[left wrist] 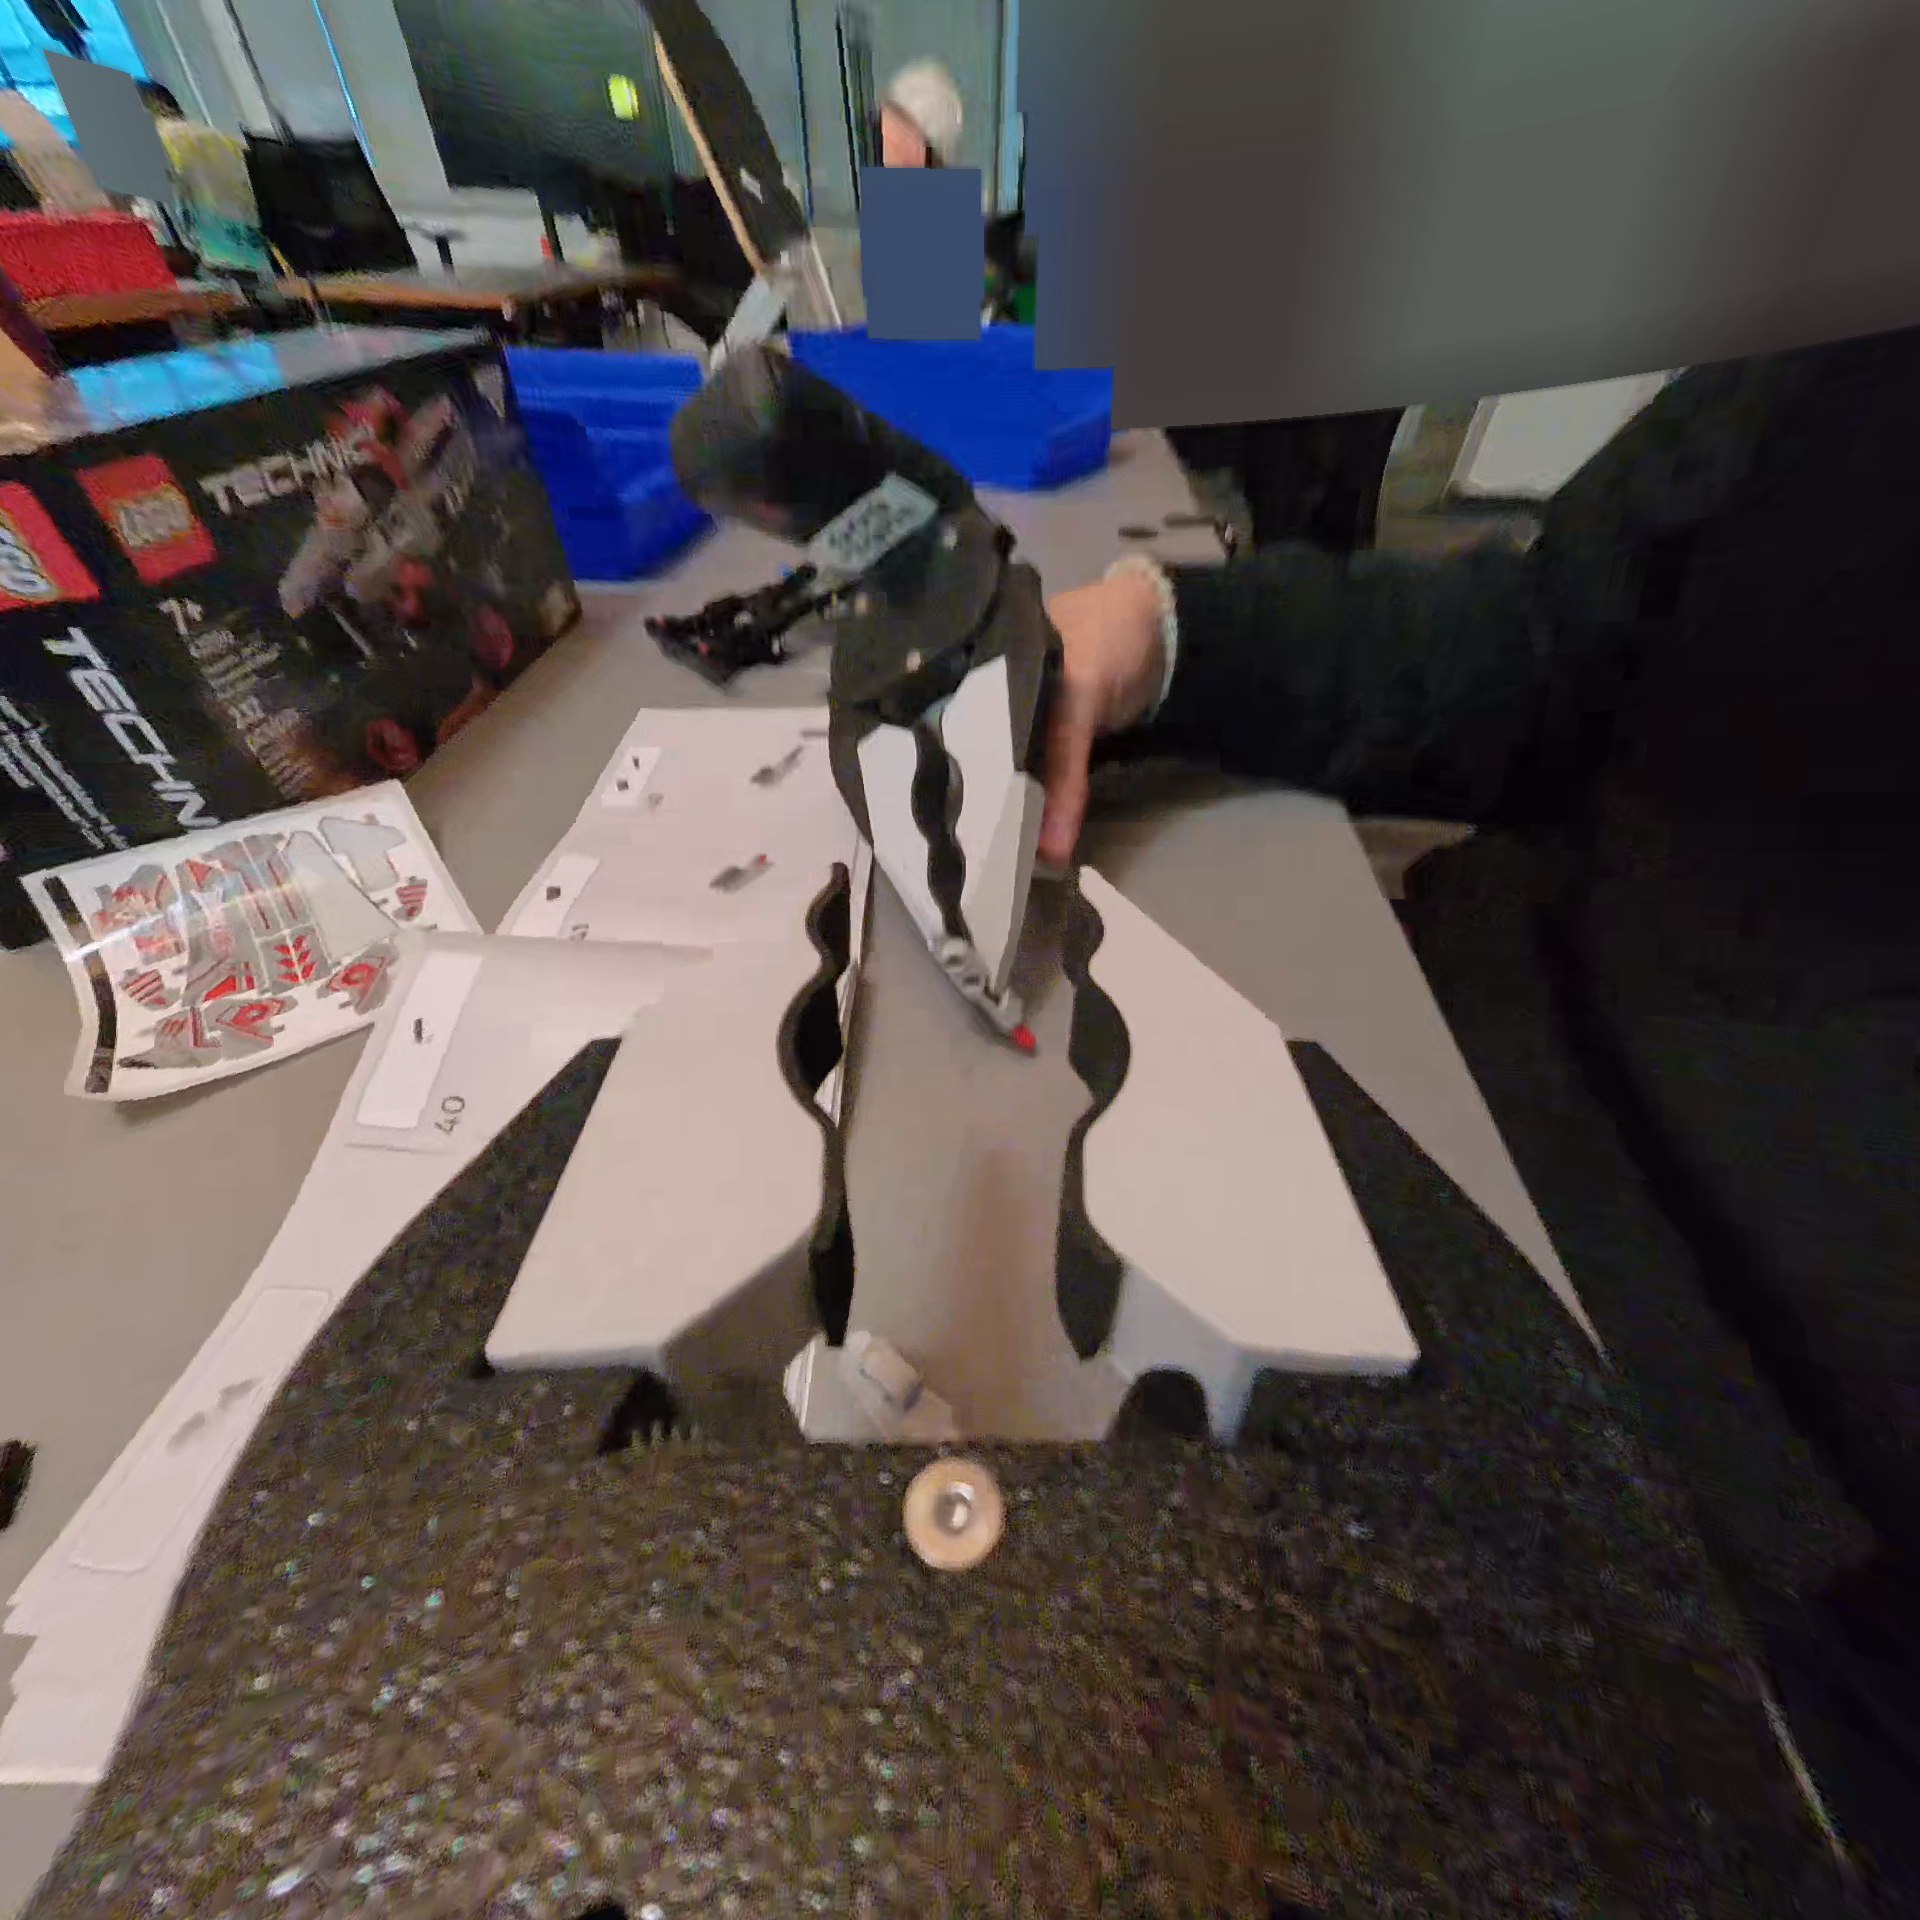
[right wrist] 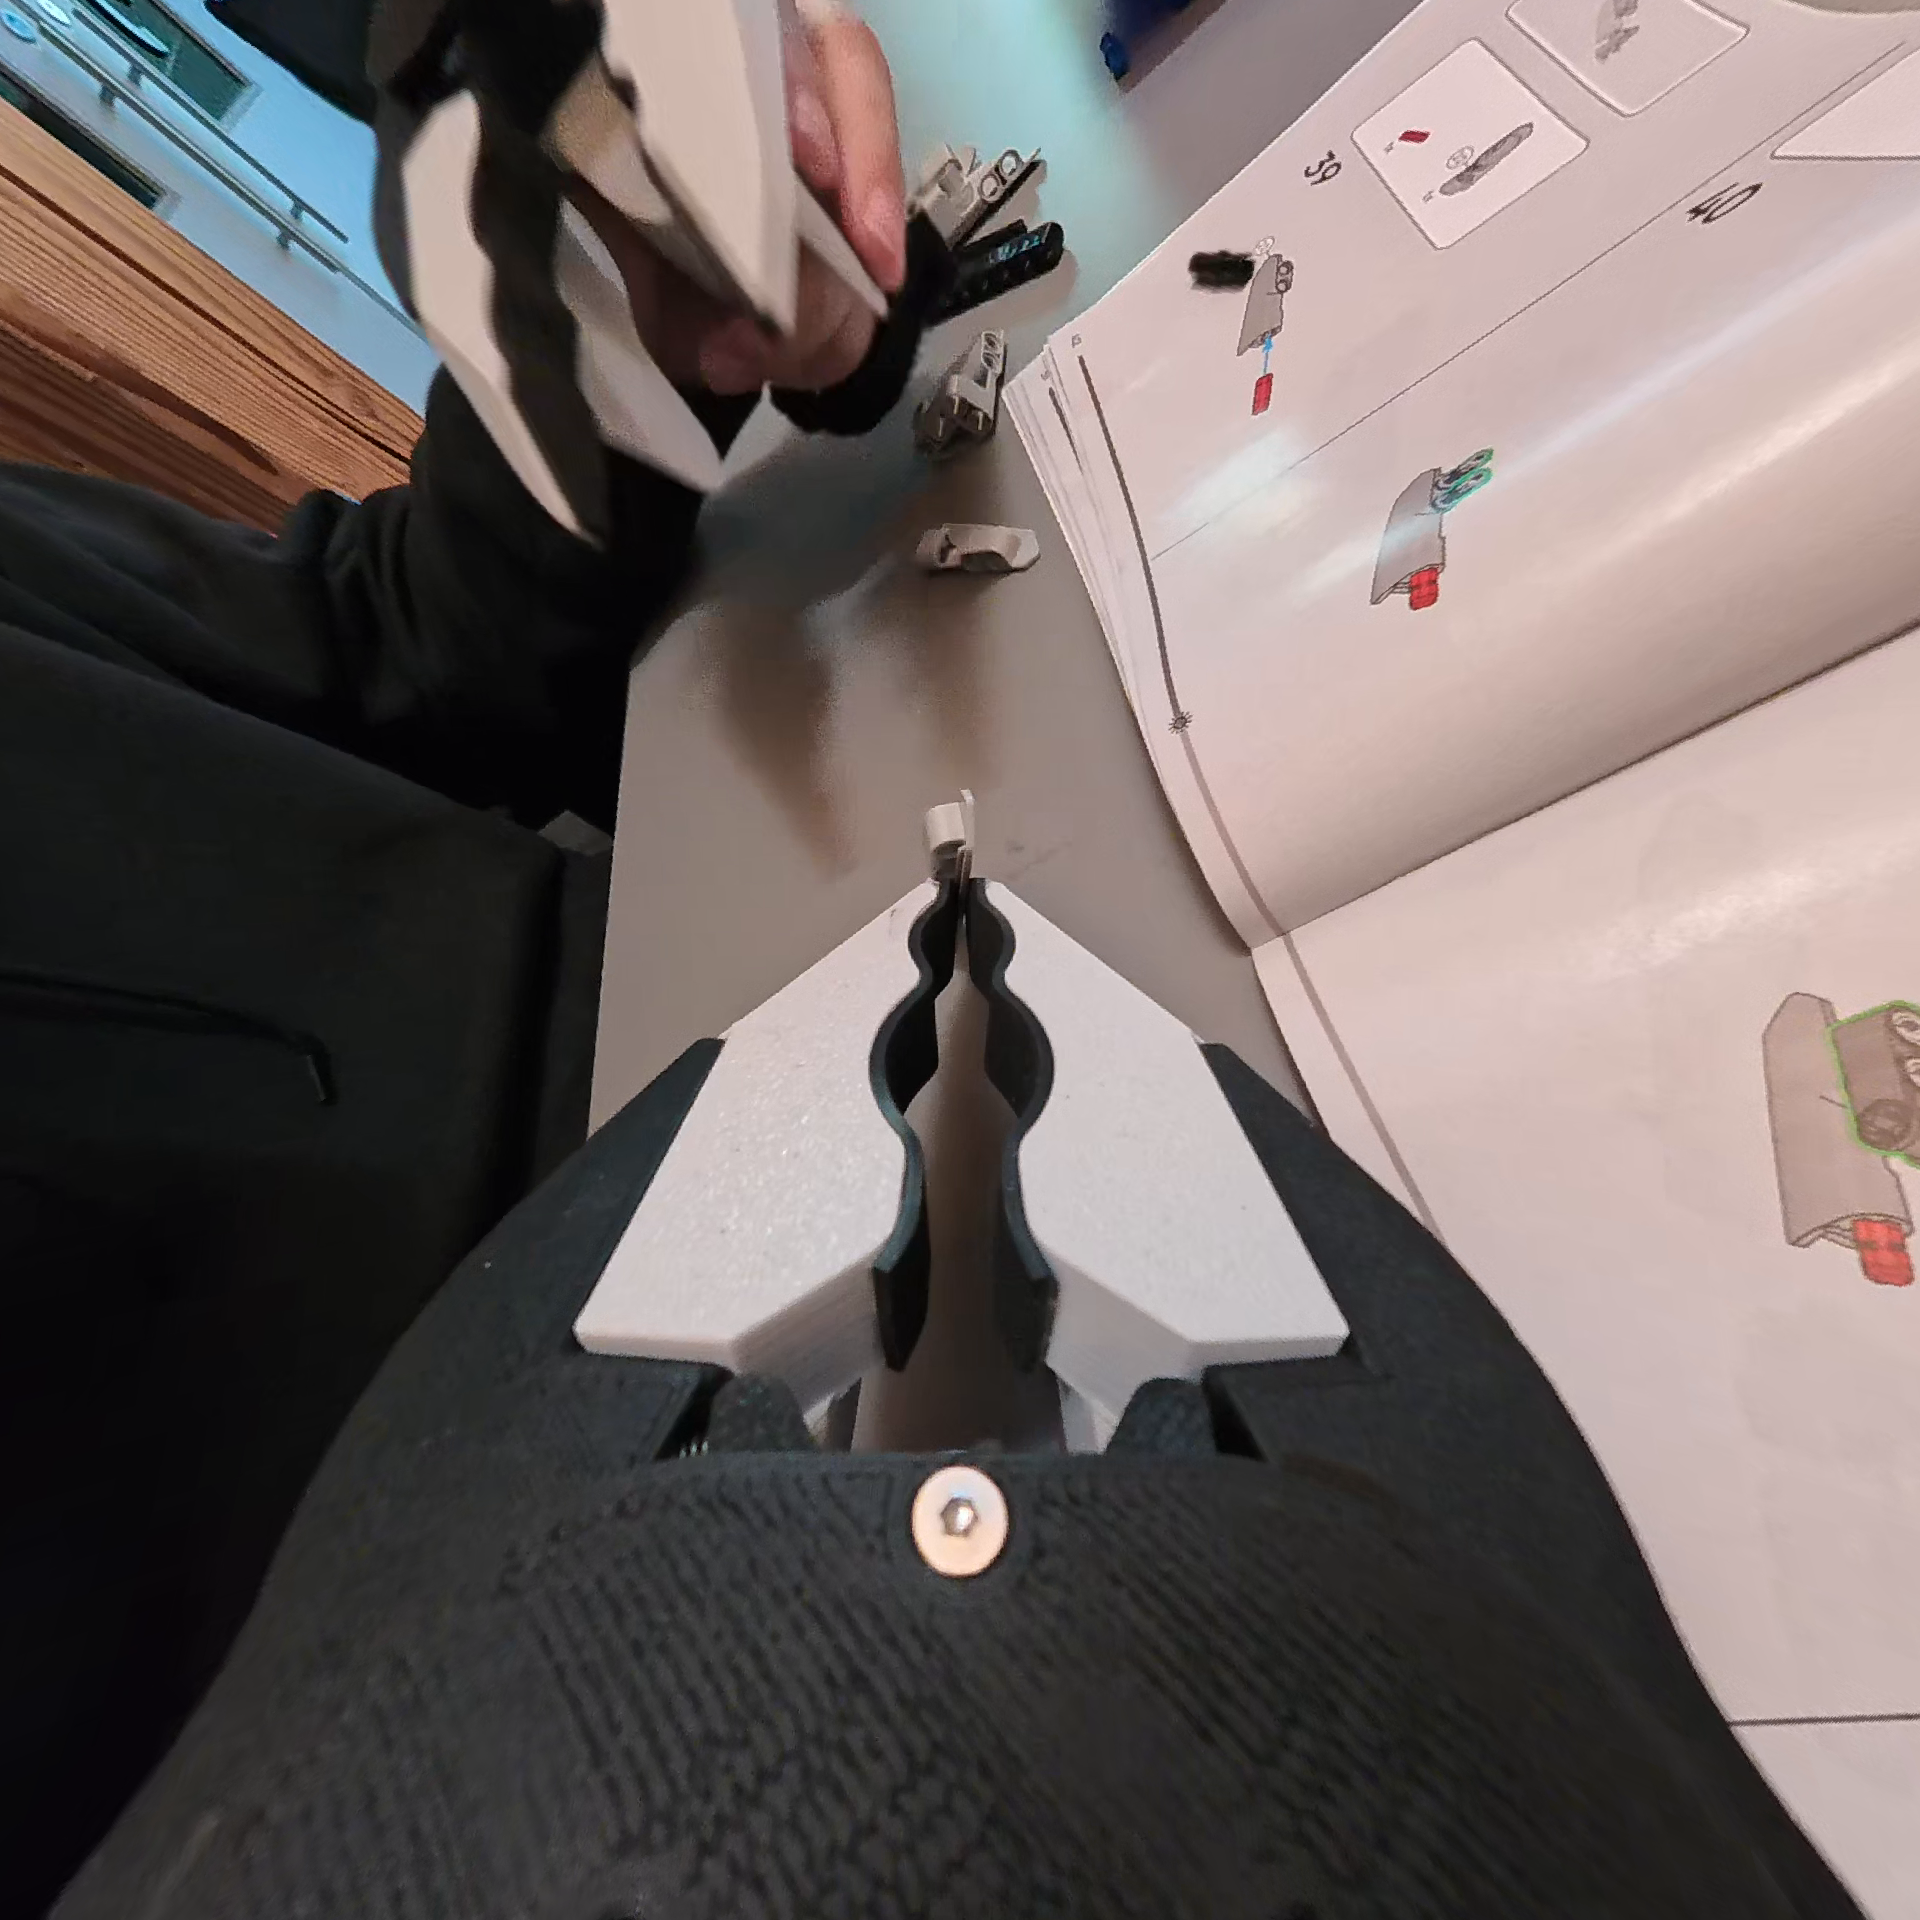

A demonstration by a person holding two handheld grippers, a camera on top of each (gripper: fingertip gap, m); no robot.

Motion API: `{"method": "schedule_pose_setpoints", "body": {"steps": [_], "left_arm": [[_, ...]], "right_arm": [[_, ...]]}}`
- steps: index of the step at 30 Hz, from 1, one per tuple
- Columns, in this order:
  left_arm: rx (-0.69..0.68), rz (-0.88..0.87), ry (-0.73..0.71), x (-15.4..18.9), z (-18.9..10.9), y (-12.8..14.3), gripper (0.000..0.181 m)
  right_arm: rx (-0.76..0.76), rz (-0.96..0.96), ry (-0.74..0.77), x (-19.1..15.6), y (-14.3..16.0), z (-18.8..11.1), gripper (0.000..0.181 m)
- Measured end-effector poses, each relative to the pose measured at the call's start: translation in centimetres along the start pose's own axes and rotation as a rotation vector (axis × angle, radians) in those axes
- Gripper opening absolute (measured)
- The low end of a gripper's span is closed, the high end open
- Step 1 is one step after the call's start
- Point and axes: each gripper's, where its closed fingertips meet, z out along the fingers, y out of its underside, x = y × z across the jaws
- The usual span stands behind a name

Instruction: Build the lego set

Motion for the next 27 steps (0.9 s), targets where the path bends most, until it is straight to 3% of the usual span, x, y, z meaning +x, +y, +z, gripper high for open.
{"method": "schedule_pose_setpoints", "body": {"steps": [3,6,9,14,18,27], "left_arm": [[0.256,-0.093,-0.017,-0.6,-3.2,-5.1,0.049],[0.517,-0.126,-0.051,-1.1,-8.5,-9.9,0.052],[0.625,-0.115,-0.130,-1.7,-13.0,-11.9,0.053],[0.663,-0.094,-0.240,-2.3,-17.8,-12.4,0.054],[0.677,-0.090,-0.314,-2.9,-20.3,-12.0,0.053],[0.575,-0.070,-0.371,-3.5,-19.2,-11.0,0.053]], "right_arm": [[0.010,0.000,-0.058,-0.8,0.0,-0.3,0.001],[0.129,-0.011,-0.233,-3.0,-1.1,-2.2,0.000],[0.215,-0.054,-0.356,-4.5,-1.6,-4.5,0.000],[0.373,-0.095,-0.495,-5.5,-2.4,-8.3,0.000],[0.452,-0.149,-0.512,-5.7,-2.7,-10.2,0.000],[0.566,-0.278,-0.522,-6.8,-3.3,-12.0,0.000]]}}
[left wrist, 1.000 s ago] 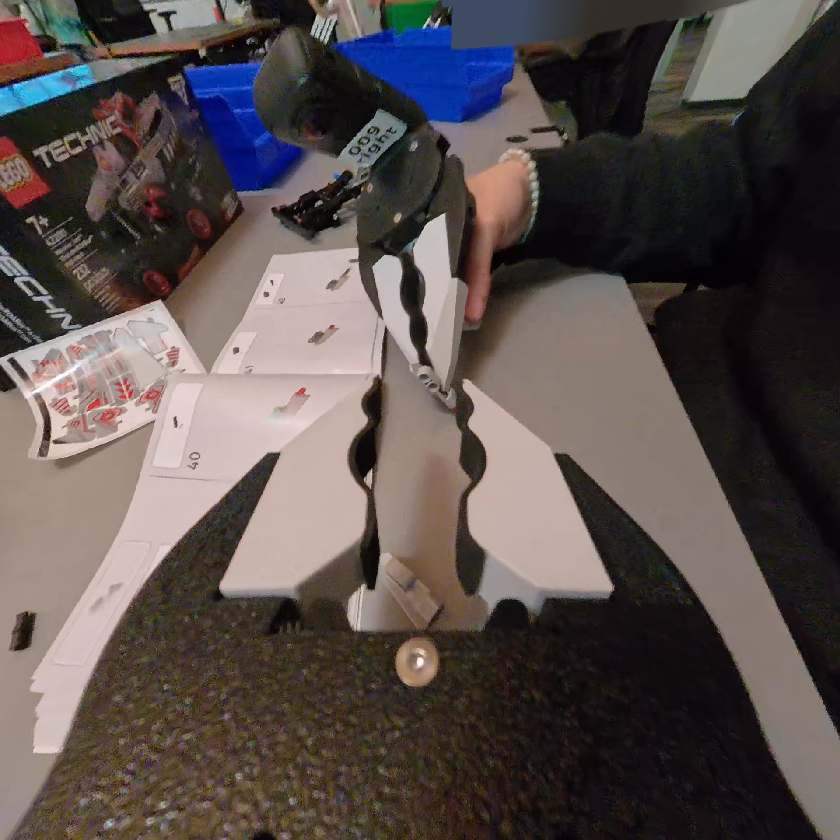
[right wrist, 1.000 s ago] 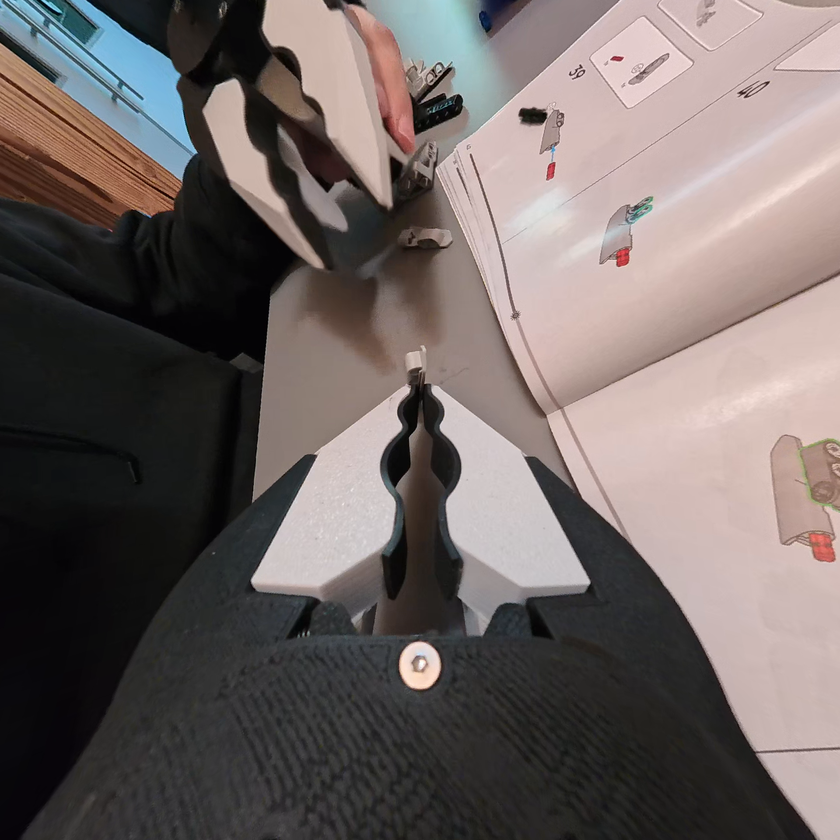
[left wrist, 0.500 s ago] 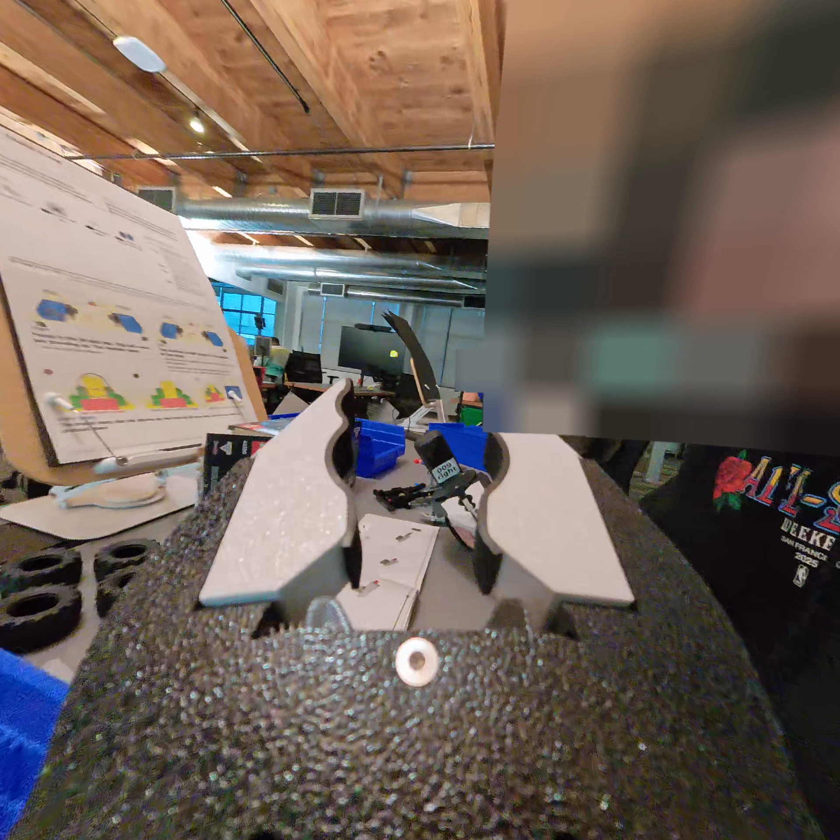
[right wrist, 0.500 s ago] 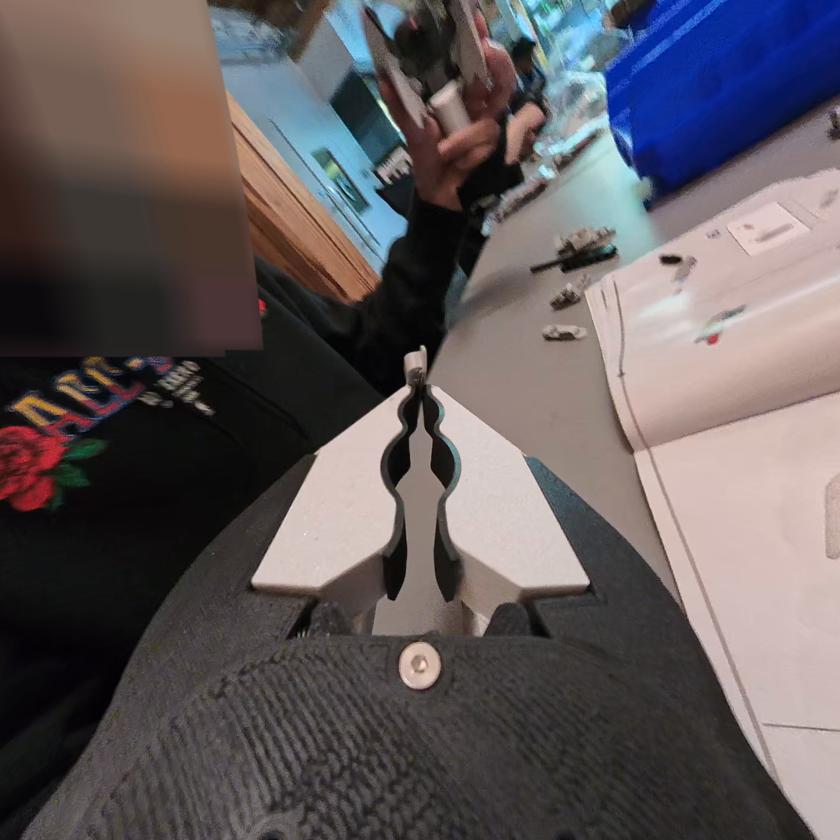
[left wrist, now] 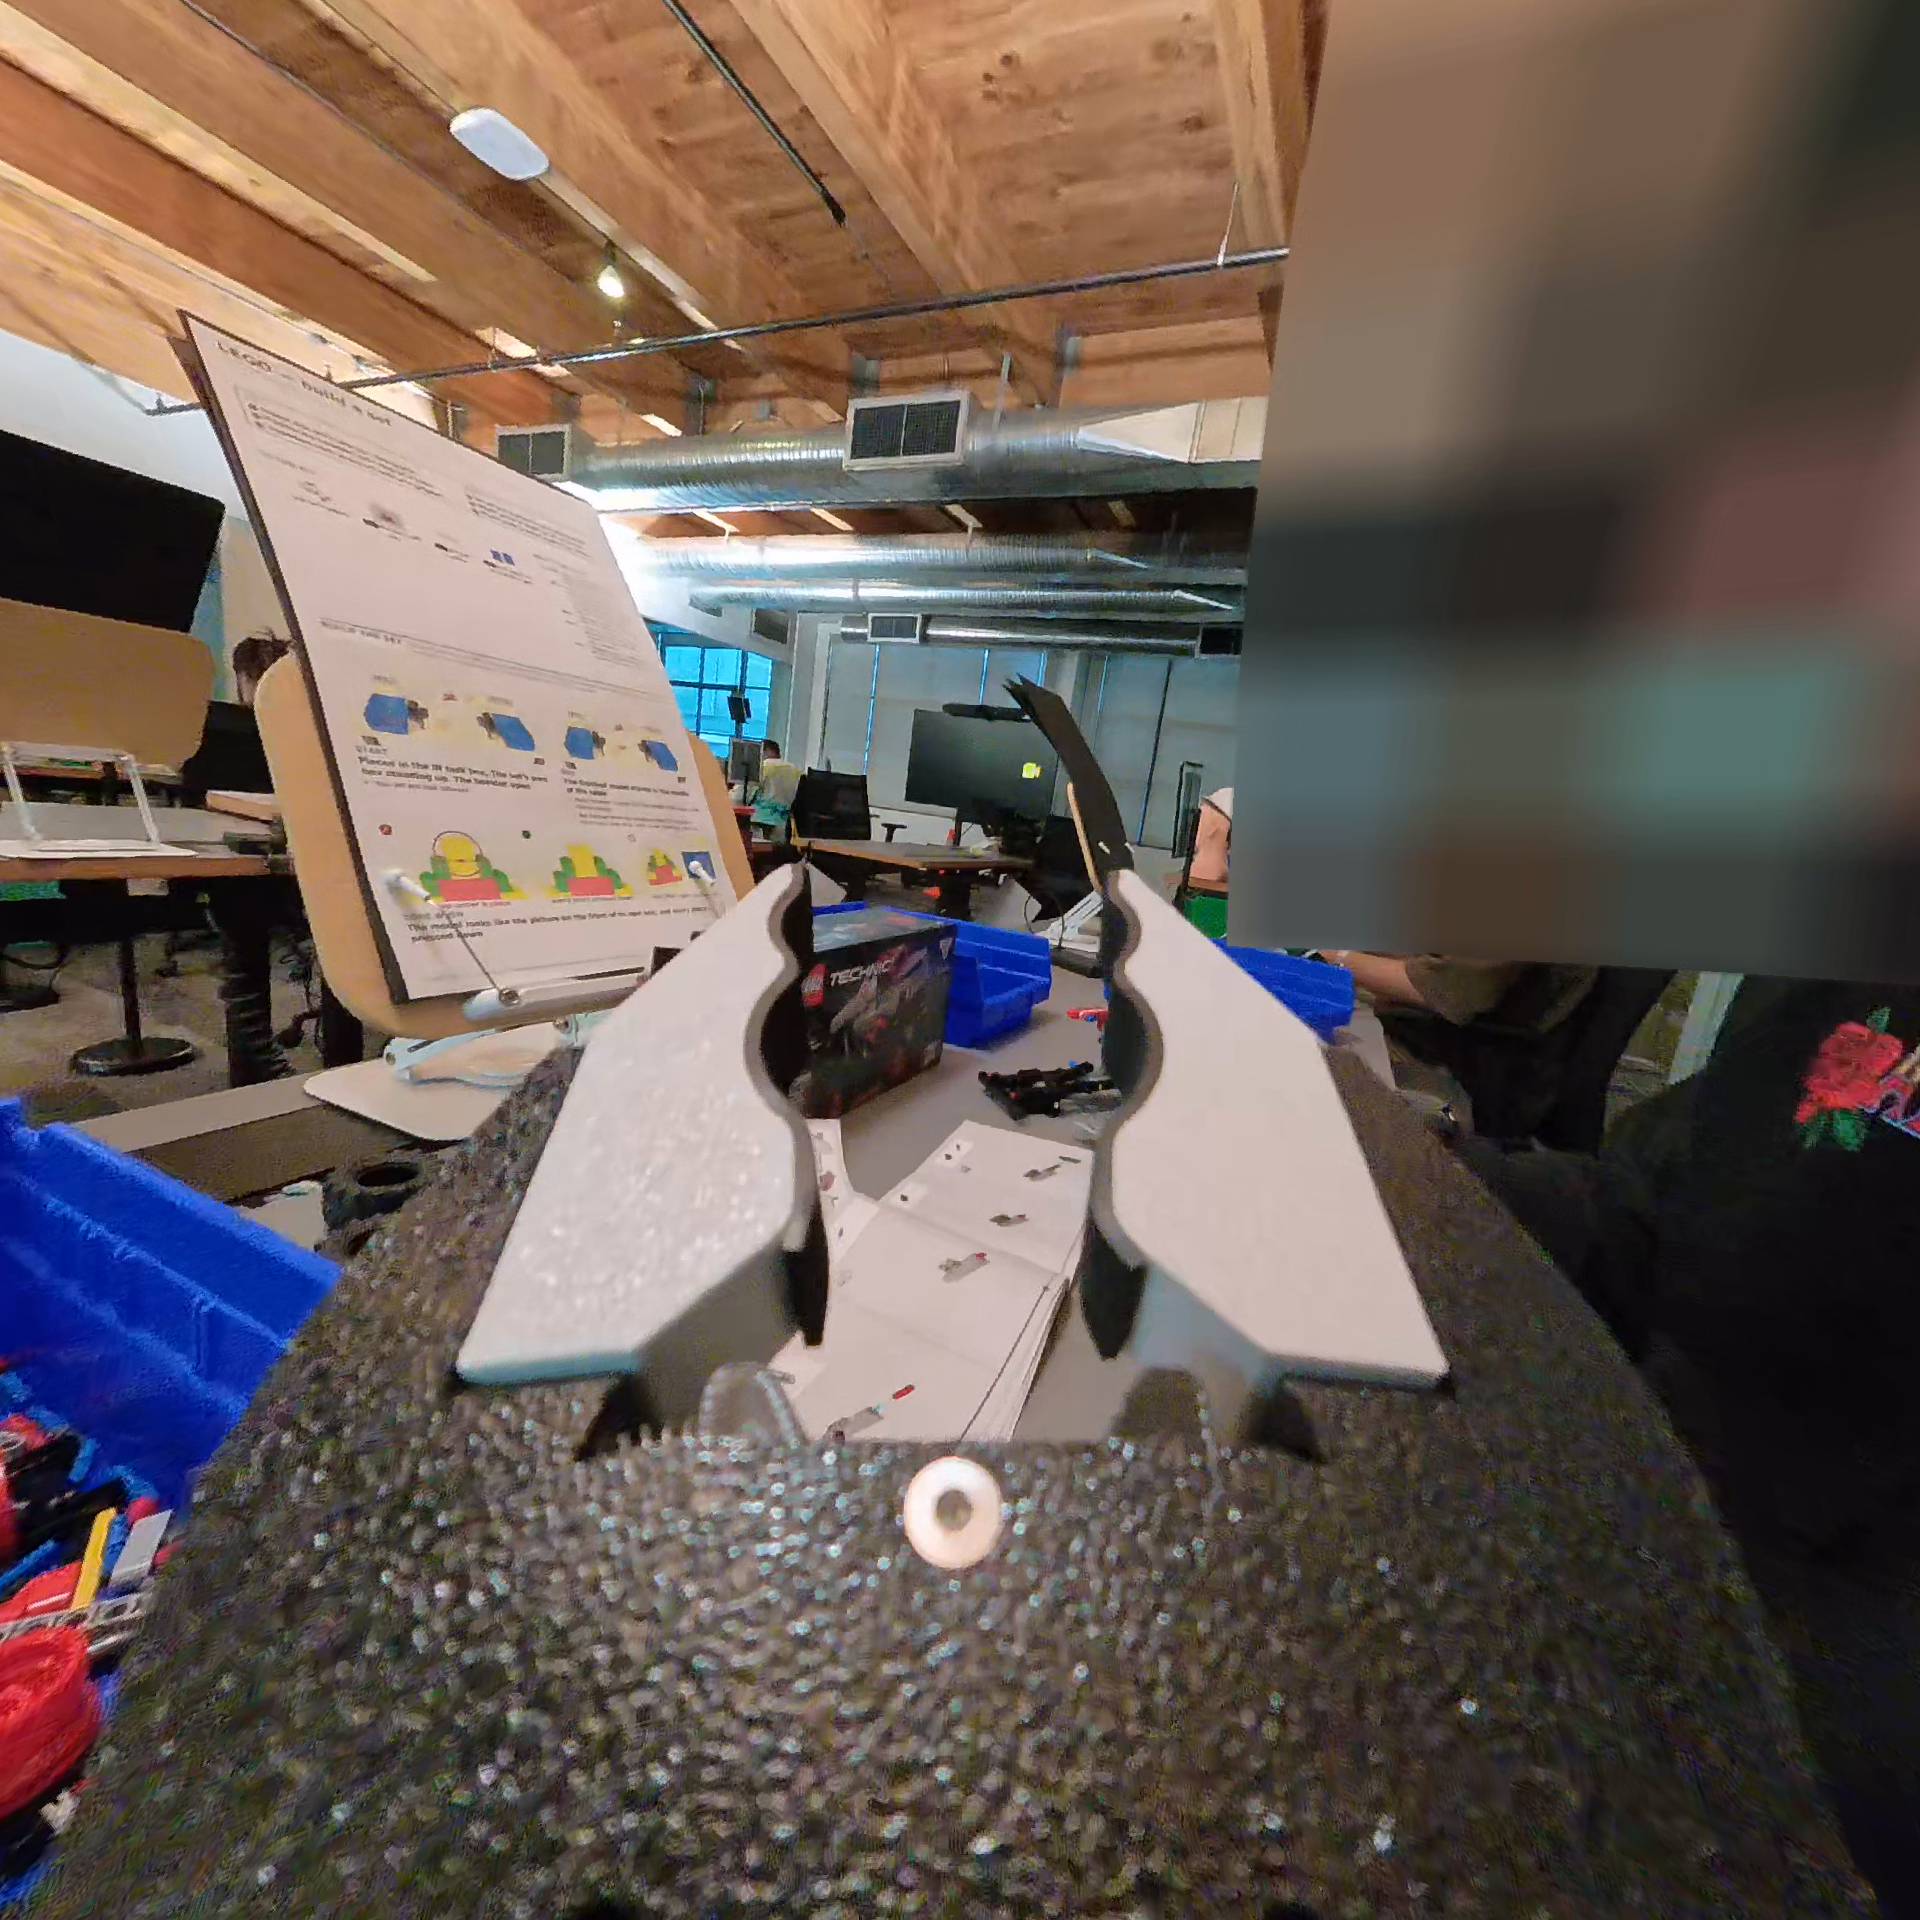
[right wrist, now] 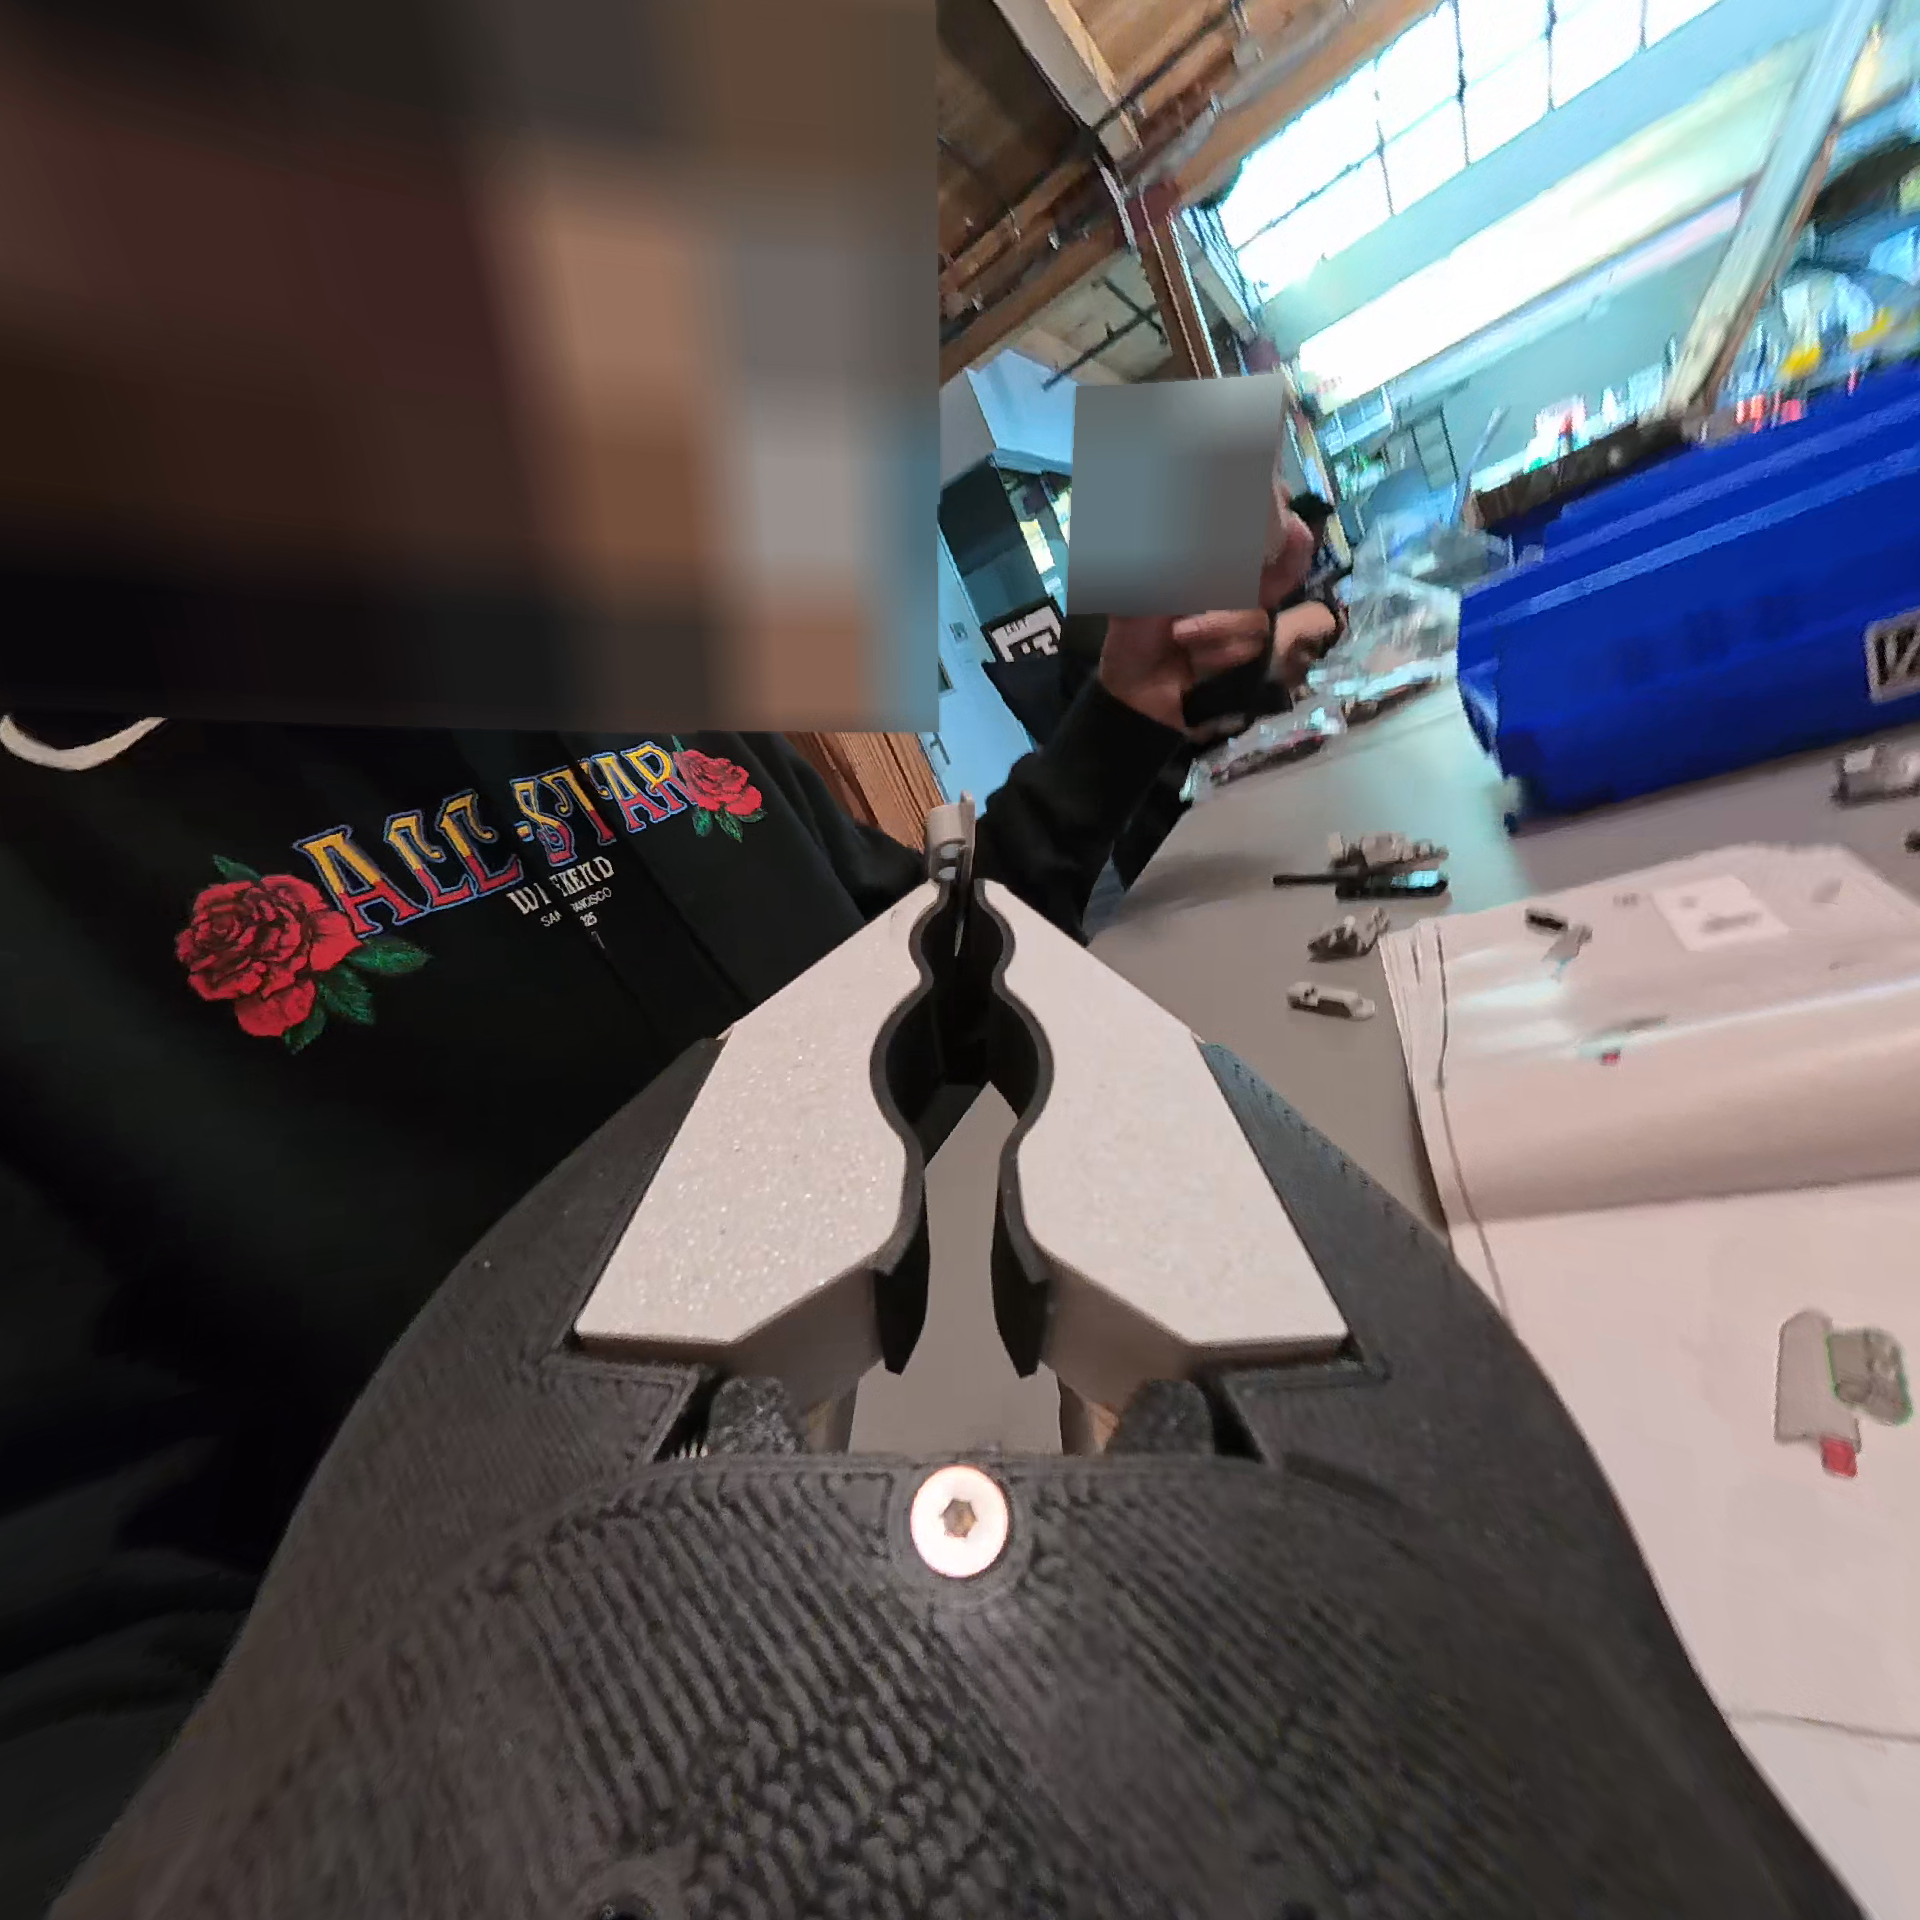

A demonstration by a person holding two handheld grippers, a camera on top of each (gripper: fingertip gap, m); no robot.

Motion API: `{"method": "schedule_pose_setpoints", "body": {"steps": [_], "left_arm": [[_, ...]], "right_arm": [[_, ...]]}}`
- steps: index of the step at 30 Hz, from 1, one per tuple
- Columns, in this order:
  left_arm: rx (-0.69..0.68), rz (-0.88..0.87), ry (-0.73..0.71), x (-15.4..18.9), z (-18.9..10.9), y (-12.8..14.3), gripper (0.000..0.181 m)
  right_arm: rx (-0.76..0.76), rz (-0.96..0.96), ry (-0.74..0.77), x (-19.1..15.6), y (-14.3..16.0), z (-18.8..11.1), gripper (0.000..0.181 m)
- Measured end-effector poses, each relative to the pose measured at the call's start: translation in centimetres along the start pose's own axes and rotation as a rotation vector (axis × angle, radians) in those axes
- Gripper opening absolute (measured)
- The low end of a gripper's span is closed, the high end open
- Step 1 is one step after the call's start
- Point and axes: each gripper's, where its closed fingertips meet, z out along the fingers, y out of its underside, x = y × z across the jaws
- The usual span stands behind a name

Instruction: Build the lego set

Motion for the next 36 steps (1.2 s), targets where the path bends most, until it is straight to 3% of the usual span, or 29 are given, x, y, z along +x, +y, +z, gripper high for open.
{"method": "schedule_pose_setpoints", "body": {"steps": [9,11,15,18,23,26,31,34,36], "left_arm": [[-0.316,0.105,-0.064,-0.5,2.0,6.0,0.043],[-0.482,0.126,-0.096,-0.9,2.8,9.4,0.033],[-0.984,0.217,-0.212,-3.1,2.6,20.2,0.029],[-1.133,0.231,-0.230,-4.1,1.7,24.7,0.024],[-1.114,0.156,-0.263,-4.8,1.6,25.8,0.024],[-1.119,0.105,-0.224,-4.1,1.5,26.0,0.006],[-1.121,0.058,-0.215,-4.0,1.4,26.0,0.002],[-1.133,0.207,-0.167,-3.6,1.7,25.6,0.002],[-1.072,0.351,-0.042,-1.0,4.0,24.4,0.002]], "right_arm": [[-0.047,-0.029,0.076,1.1,0.8,0.3,0.000],[-0.065,0.009,0.106,1.9,1.1,0.5,0.000],[-0.152,0.094,0.291,5.2,2.5,0.8,0.000],[-0.242,0.132,0.378,6.6,4.0,1.1,0.000],[-0.351,0.164,0.447,7.6,5.9,1.4,0.000],[-0.428,0.169,0.455,7.8,7.1,1.7,0.000],[-0.489,0.193,0.454,7.8,8.2,2.2,0.000],[-0.498,0.209,0.454,7.8,8.6,2.5,0.000],[-0.511,0.208,0.446,7.7,8.8,2.7,0.000]]}}
